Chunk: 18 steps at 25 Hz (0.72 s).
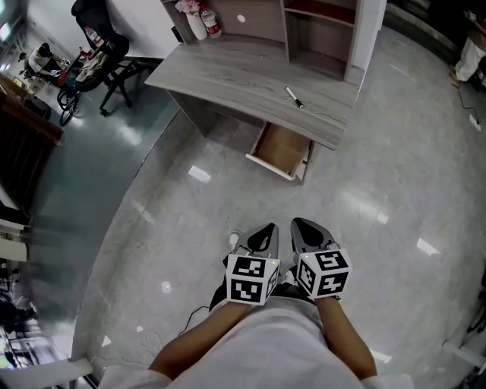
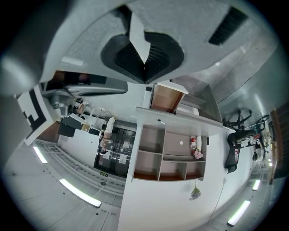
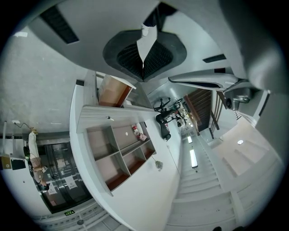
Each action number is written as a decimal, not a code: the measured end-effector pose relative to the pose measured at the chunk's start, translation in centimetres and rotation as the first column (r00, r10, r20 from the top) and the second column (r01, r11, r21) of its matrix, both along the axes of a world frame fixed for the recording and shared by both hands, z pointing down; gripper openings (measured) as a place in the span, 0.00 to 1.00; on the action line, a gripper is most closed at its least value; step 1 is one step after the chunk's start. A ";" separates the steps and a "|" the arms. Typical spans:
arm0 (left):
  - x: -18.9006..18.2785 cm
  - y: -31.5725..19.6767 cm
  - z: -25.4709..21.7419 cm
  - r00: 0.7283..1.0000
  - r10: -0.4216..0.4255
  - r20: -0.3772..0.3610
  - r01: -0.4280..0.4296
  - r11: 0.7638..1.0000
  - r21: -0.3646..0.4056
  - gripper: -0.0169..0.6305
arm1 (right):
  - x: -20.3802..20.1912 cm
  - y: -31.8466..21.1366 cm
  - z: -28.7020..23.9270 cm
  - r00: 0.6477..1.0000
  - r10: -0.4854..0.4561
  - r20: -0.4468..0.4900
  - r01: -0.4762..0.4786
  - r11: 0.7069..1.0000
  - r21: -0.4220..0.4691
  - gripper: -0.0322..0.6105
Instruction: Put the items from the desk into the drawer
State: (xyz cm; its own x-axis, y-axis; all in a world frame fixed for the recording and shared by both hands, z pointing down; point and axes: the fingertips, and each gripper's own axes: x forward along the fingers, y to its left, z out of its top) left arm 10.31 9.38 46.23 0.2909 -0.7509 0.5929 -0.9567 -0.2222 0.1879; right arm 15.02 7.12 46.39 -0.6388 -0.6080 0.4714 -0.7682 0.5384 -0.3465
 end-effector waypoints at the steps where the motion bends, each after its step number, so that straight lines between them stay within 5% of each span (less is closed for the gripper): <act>1: -0.3 -0.6 0.2 1.000 0.010 -0.007 -0.010 1.000 0.000 0.03 | -0.2 -0.5 0.1 1.000 0.011 -0.007 -0.011 1.000 0.000 0.05; 18: -9.3 -13.6 -1.1 0.958 0.271 -0.095 -0.270 0.963 0.024 0.03 | -10.2 -11.3 -1.7 0.966 0.235 -0.104 -0.232 0.972 0.037 0.05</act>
State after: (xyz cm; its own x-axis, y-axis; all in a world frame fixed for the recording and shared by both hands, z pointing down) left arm 0.97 -4.25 45.15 0.5391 -0.6428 0.5442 -0.8382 -0.4725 0.2723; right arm 4.80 -4.21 44.67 -0.4245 -0.7461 0.5129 -0.9054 0.3471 -0.2445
